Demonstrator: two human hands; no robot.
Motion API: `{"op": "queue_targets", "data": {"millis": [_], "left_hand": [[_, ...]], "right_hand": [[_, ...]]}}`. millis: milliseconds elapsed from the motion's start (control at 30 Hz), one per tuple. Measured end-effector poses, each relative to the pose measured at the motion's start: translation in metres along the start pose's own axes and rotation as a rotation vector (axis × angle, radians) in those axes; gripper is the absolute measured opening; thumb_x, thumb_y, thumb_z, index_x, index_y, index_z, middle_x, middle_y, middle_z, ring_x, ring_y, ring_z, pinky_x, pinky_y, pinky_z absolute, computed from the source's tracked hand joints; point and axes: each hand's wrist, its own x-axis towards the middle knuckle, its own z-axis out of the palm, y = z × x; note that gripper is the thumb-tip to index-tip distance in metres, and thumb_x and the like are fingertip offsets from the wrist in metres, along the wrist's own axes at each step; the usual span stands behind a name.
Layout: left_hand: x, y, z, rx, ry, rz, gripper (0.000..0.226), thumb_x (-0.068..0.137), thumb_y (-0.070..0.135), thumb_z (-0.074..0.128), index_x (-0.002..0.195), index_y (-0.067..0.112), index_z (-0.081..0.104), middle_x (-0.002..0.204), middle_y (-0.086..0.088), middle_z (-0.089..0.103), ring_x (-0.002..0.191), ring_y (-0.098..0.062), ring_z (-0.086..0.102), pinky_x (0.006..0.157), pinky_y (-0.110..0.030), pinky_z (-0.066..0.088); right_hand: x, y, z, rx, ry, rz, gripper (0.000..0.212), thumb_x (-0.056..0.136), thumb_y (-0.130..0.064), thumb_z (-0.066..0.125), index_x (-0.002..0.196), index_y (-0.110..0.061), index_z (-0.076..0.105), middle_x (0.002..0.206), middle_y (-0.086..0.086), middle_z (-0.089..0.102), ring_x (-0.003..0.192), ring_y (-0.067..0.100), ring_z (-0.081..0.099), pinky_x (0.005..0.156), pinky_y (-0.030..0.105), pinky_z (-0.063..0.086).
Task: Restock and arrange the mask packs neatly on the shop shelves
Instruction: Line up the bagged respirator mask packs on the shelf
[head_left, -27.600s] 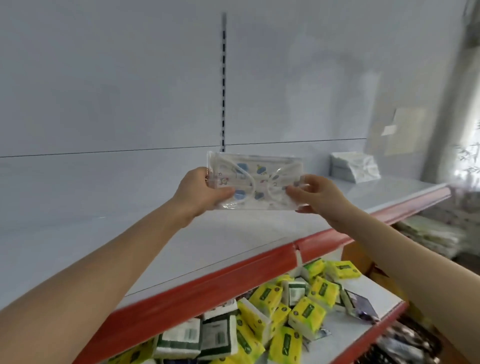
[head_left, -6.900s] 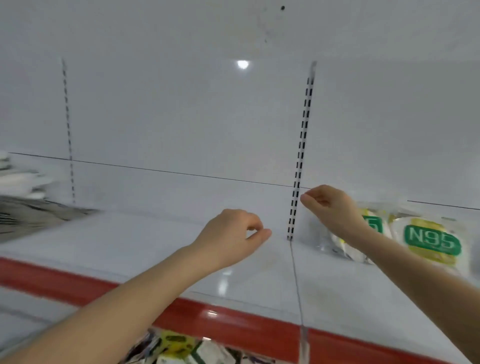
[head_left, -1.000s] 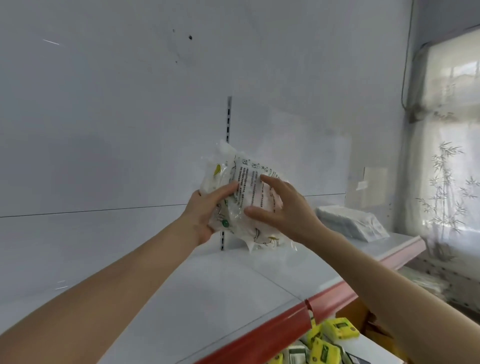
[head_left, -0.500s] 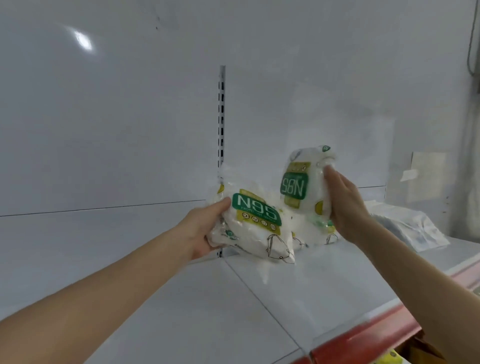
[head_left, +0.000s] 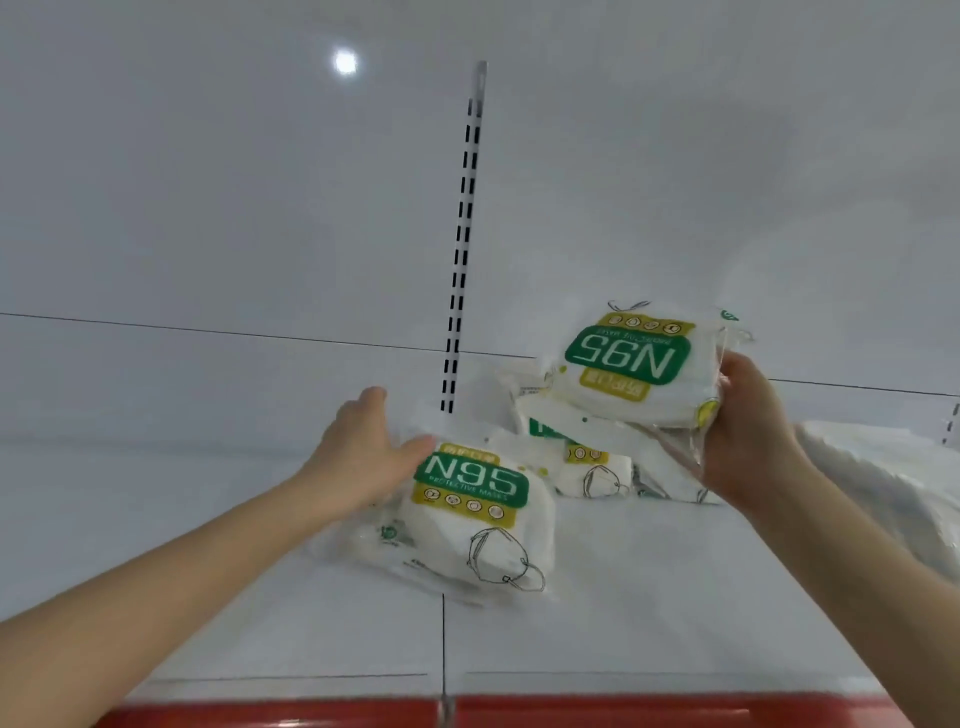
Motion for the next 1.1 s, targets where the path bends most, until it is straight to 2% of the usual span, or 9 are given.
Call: {"op": "queue_targets", "data": {"millis": [100,200,300,400,500,633,800,900,1100], "left_hand": [[-0.014,0.028,0.000,-0.241,0.089,0.111,0.068,0.085,0.045,0.059,0.139,0.011,0.035,0.137,-0.003,0.045,0.122,-0.019,0.047,0.103,-0.033,0.038],[-0.028,0.058,0.011,-0.824,-0.195,-0.188,0.064,0.075,0.049,0.066,0.122,0.009,0.047,0.118,-0.010,0.056,0.101,-0.024,0.061,0.090,-0.040,0.051],[-0.032,0.065,0.019,-1.106,-0.431,-0.320,0.048,0.076,0.034,0.069,0.114,0.008,0.056,0.106,-0.016,0.063,0.085,-0.028,0.065,0.074,-0.038,0.055],[-0.031,0.060,0.019,-1.215,-0.307,-0.250,0.041,0.083,0.010,0.065,0.122,0.008,0.052,0.102,-0.013,0.066,0.077,-0.024,0.066,0.061,-0.038,0.058],[-0.028,0.055,0.008,-1.176,-0.156,-0.156,0.050,0.083,0.002,0.063,0.129,0.012,0.045,0.097,-0.010,0.067,0.072,-0.021,0.067,0.058,-0.036,0.059],[-0.034,0.056,-0.004,-0.940,-0.137,0.105,0.045,0.084,-0.004,0.061,0.119,0.021,0.048,0.090,-0.008,0.064,0.060,-0.014,0.067,0.048,-0.027,0.055],[-0.036,0.078,0.005,-0.613,-0.273,0.400,0.045,0.083,-0.006,0.061,0.106,0.032,0.053,0.095,-0.004,0.060,0.081,-0.020,0.064,0.068,-0.036,0.059],[-0.032,0.090,0.013,-0.566,-0.304,0.449,0.047,0.083,-0.003,0.063,0.112,0.033,0.051,0.101,-0.007,0.061,0.083,-0.017,0.064,0.065,-0.032,0.060],[-0.001,0.061,0.005,-0.292,-0.033,0.222,0.048,0.087,0.020,0.063,0.131,0.015,0.046,0.107,-0.005,0.060,0.090,-0.017,0.056,0.078,-0.029,0.046]], "right_hand": [[-0.005,0.011,0.006,0.064,-0.100,0.042,0.042,0.077,-0.018,0.040,0.101,-0.008,0.073,0.110,0.016,0.068,0.095,0.035,0.068,0.063,0.044,0.057],[-0.010,0.023,0.012,0.104,-0.196,0.062,0.044,0.072,-0.017,0.048,0.110,-0.008,0.068,0.115,0.016,0.066,0.102,0.035,0.065,0.073,0.047,0.057],[-0.017,0.029,0.015,0.102,-0.259,0.059,0.041,0.060,-0.021,0.053,0.094,-0.010,0.074,0.107,0.014,0.068,0.093,0.030,0.067,0.074,0.040,0.057],[-0.028,0.029,0.009,0.077,-0.284,0.067,0.035,0.066,-0.017,0.050,0.089,-0.009,0.074,0.103,0.012,0.070,0.094,0.026,0.068,0.076,0.039,0.058],[-0.041,0.020,-0.005,-0.250,-0.080,-0.054,0.024,0.079,-0.002,0.049,0.086,-0.014,0.069,0.086,0.006,0.069,0.080,0.020,0.069,0.071,0.036,0.059],[-0.049,-0.005,-0.012,-0.709,0.210,-0.424,0.031,0.090,0.006,0.045,0.106,-0.016,0.059,0.101,-0.002,0.065,0.100,0.016,0.061,0.088,0.031,0.048],[-0.051,-0.030,0.005,-1.278,-0.051,-0.414,0.052,0.078,-0.022,0.071,0.125,-0.027,0.049,0.120,-0.010,0.056,0.112,0.005,0.053,0.097,0.027,0.039],[-0.047,-0.034,0.005,-1.253,-0.156,-0.149,0.047,0.075,-0.024,0.071,0.119,-0.025,0.054,0.101,-0.011,0.067,0.090,0.006,0.066,0.077,0.020,0.052],[-0.033,-0.036,-0.043,-0.985,-0.024,-0.181,0.028,0.076,-0.016,0.071,0.102,-0.010,0.064,0.082,-0.001,0.073,0.075,0.015,0.071,0.061,0.020,0.056]]}}
